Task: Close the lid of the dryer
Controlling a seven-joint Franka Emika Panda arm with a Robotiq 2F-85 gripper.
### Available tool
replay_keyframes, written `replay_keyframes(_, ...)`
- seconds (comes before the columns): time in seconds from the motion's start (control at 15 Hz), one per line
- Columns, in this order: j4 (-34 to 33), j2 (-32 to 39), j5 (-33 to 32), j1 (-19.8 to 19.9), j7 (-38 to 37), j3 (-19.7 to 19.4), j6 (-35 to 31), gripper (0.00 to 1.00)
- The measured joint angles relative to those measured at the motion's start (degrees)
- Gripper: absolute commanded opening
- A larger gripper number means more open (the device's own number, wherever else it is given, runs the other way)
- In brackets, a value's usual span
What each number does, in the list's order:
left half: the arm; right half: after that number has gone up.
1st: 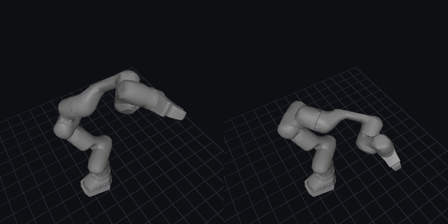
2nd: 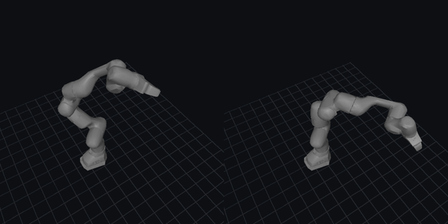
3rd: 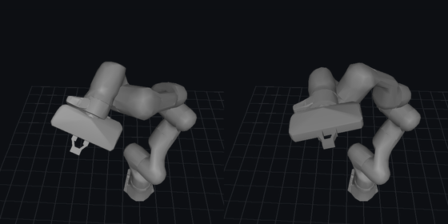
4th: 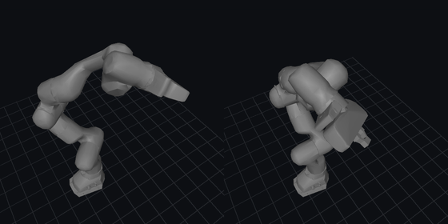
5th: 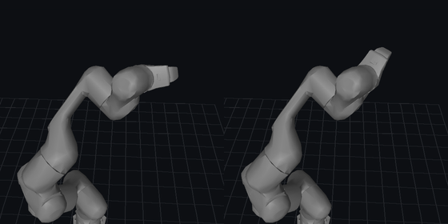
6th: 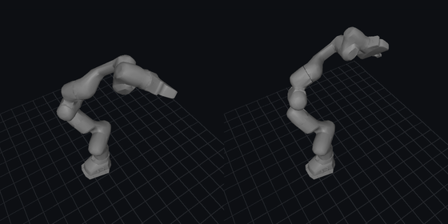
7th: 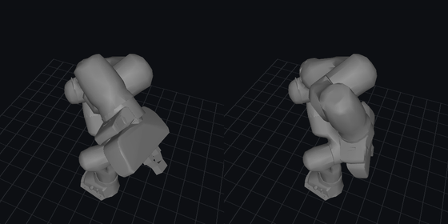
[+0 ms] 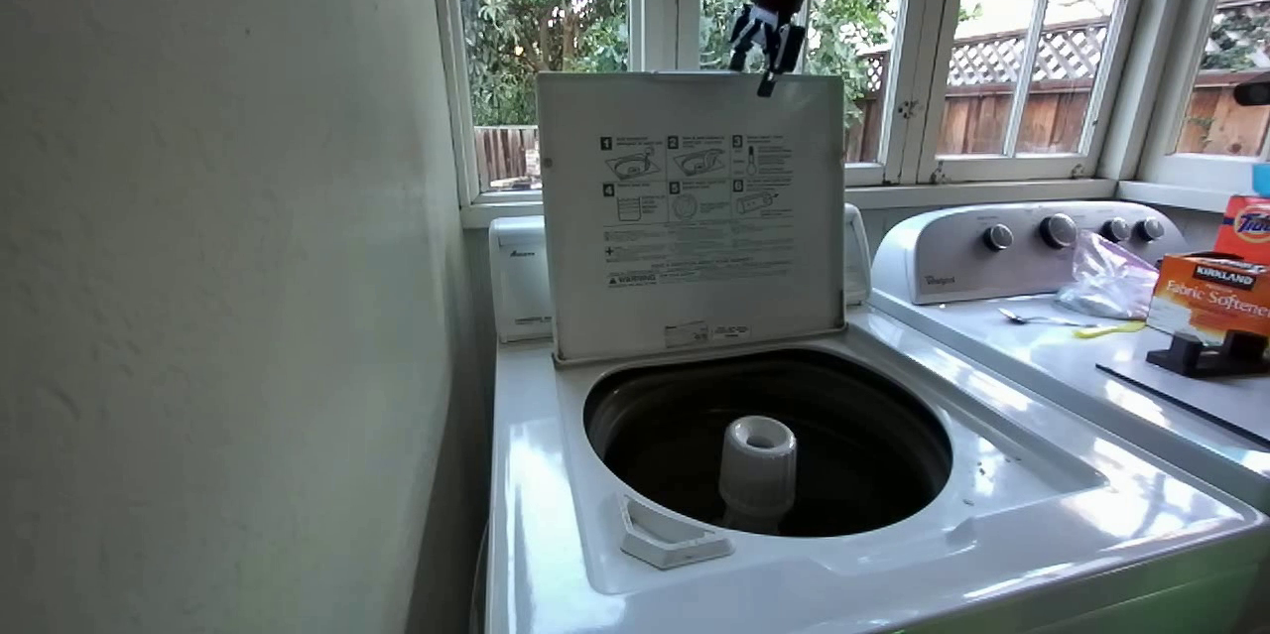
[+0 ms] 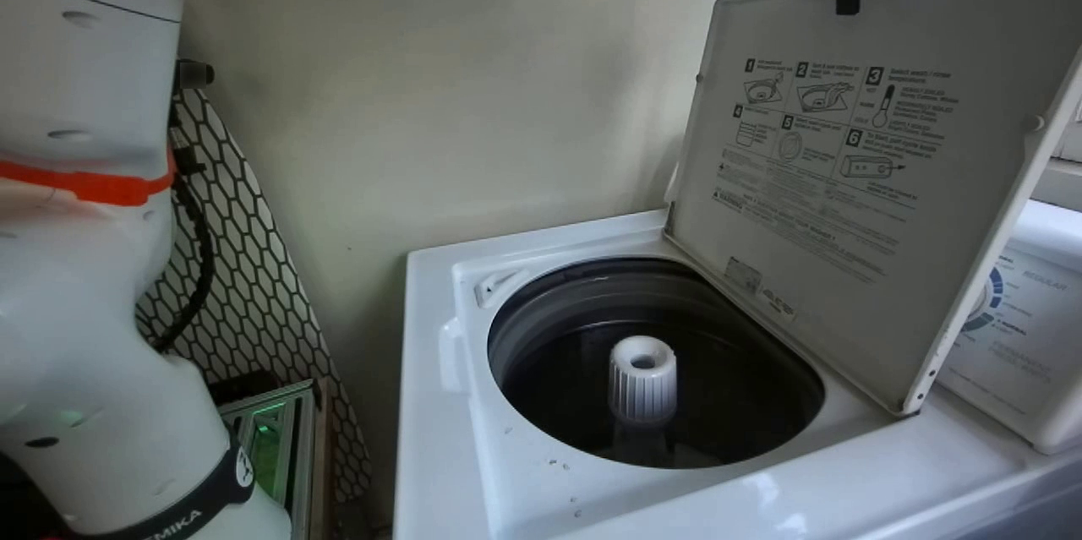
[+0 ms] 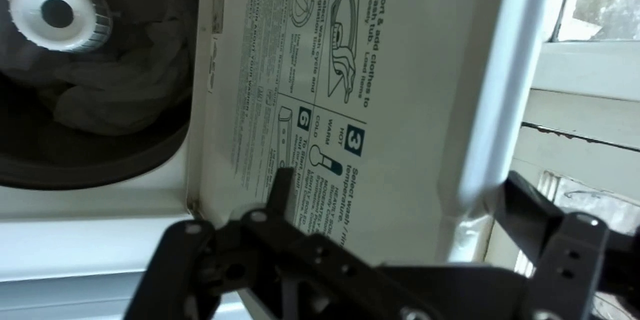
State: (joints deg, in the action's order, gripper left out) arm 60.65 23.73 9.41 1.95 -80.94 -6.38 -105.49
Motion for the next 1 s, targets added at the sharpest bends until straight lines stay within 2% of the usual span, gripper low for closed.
replay_keyframes(0.4,-2.16,-0.93,0.18,0.18,-0.05,0.04,8.93,1.0)
replay_keyframes(0.67,-1.2,-1.16,1.84,0.31,3.6,0.66,8.77,1.0)
replay_keyframes(1.0,4.46,-4.01,3.87,0.46,10.99,1.03,3.61,1.0)
